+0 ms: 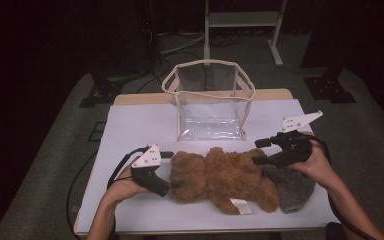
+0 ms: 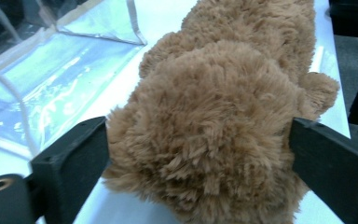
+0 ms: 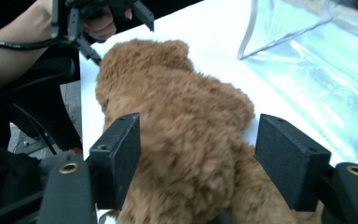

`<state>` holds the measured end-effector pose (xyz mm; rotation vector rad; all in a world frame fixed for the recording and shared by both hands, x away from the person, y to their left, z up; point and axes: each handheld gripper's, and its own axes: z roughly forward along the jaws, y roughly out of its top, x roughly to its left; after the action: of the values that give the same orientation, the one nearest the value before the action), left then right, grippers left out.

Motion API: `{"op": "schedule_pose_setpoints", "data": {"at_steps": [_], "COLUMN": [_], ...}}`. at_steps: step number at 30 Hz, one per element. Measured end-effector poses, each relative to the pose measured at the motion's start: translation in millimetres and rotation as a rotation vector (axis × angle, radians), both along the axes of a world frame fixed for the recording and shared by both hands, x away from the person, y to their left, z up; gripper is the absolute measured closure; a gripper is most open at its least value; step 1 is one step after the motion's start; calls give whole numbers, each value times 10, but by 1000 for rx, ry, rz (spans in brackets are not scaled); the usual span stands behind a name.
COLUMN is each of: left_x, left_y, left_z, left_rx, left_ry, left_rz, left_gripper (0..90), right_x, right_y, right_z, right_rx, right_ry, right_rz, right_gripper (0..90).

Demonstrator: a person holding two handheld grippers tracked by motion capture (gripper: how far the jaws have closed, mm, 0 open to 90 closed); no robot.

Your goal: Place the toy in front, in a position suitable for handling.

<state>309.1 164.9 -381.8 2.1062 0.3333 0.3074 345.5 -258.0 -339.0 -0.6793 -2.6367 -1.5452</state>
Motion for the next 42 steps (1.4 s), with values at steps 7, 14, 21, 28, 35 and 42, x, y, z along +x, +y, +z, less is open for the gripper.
{"op": "schedule_pose_setpoints", "data": {"at_steps": [7,14,21,28,35,42], "left_x": [-11,-15,-24,-39,-59,-50], "left_y": [115,184,228,250,265,279], "left_z": [20,24,30,24,48,39], "left_rx": [-8,9,12,26,24,20], "left_ry": [-6,-6,-7,-9,-15,-6], "left_rz": [42,52,71,80,74,74], "left_gripper": [48,48,48,48,48,48], "right_x": [185,358,492,595,678,692], "right_y": [102,231,375,530,639,690], "right_z": [143,165,246,343,385,384], "right_rx": [-42,-63,-79,-99,-97,-103], "right_ry": [-6,-4,-10,-24,-26,-26], "right_rz": [8,18,37,44,56,68], "right_gripper": [318,318,320,330,332,332]}}
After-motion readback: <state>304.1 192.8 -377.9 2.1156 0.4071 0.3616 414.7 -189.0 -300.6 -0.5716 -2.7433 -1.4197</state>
